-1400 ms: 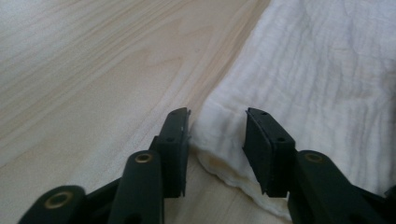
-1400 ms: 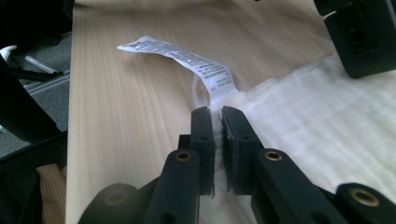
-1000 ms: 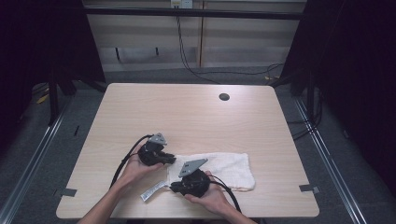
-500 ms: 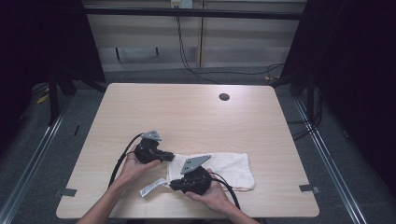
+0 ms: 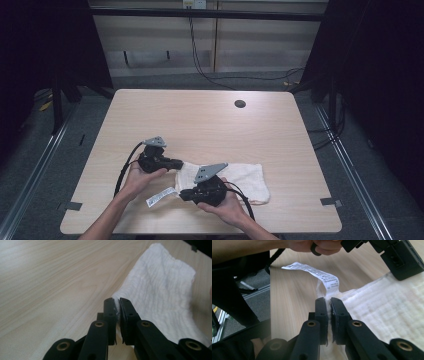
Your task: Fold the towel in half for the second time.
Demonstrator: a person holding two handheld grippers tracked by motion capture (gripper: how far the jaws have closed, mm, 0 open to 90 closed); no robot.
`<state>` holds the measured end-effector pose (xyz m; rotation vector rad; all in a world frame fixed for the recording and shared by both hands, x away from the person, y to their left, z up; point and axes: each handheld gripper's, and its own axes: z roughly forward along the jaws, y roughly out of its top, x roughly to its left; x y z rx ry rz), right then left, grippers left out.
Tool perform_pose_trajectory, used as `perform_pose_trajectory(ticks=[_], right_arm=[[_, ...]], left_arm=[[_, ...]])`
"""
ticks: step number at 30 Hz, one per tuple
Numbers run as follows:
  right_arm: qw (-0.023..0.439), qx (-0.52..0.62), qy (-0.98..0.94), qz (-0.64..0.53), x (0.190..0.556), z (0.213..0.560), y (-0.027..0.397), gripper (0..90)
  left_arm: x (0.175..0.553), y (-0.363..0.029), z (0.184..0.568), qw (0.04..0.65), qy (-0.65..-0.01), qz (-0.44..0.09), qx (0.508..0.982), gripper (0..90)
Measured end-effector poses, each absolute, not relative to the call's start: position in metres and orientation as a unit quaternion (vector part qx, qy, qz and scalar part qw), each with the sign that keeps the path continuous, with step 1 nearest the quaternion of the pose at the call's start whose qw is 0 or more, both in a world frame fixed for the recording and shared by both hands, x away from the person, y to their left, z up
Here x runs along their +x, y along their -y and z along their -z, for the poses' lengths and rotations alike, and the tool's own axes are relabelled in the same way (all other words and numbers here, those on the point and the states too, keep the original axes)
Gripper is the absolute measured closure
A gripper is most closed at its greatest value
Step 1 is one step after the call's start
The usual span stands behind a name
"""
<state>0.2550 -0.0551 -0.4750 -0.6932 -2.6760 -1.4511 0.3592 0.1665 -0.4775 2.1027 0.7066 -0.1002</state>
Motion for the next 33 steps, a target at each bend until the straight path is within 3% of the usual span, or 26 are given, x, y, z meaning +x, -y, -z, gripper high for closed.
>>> perform_pose_trajectory(ticks=[17,33], right_arm=[[0.001,-0.204,0.844,0.496,0.265,0.445,0.054,84.6],[0.003,-0.184,0.842,0.508,0.269,0.427,0.037,84.6]], left_arm=[[0.359,-0.177,0.454,0.459,-0.291,0.016,0.839,84.7],[0.36,-0.19,0.443,0.478,-0.294,0.03,0.827,84.8]])
